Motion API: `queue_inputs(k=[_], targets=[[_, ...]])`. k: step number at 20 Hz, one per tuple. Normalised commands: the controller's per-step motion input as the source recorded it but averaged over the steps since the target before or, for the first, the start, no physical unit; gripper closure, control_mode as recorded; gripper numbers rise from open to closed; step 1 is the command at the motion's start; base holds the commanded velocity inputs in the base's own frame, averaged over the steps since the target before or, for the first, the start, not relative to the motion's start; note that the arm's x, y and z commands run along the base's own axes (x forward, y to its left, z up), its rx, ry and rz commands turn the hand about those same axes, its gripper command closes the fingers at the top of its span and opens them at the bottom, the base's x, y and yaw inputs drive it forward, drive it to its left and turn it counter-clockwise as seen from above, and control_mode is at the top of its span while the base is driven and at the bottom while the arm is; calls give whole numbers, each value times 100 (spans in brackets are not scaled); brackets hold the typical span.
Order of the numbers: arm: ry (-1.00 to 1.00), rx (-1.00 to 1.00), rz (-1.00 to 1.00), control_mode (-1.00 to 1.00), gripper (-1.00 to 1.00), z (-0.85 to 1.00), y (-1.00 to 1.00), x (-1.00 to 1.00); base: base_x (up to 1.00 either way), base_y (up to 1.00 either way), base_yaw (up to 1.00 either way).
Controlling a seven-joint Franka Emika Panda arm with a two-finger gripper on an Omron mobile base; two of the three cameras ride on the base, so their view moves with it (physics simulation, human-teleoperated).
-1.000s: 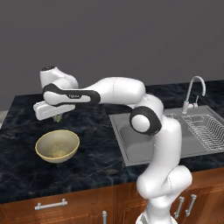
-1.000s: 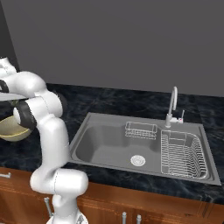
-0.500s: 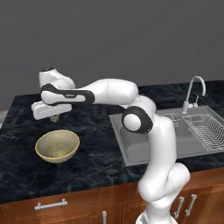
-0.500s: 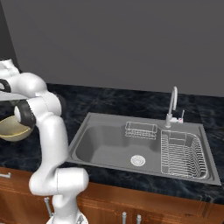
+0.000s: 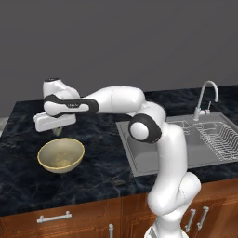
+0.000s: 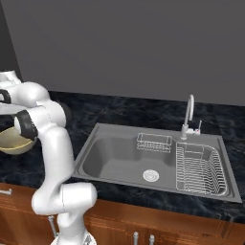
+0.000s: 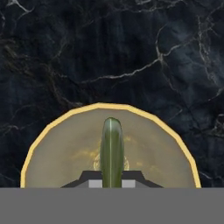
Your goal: Pick the tangerines from the cabinet and place them in one bowl. Pick the lemon wedge from the sink and place it in the other bowl.
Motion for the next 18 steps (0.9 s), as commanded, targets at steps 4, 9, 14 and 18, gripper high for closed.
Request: queue_inputs(k=[4, 9, 14, 18], targets=[[0, 2, 0, -100, 100, -29, 0, -16, 0, 0, 0], [0, 1, 0, -100, 100, -29, 0, -5, 0, 0, 0], [0, 0, 0, -100, 100, -39, 0, 0, 0, 0, 0], [0, 0, 0, -100, 100, -37, 1, -5, 0, 0, 0]])
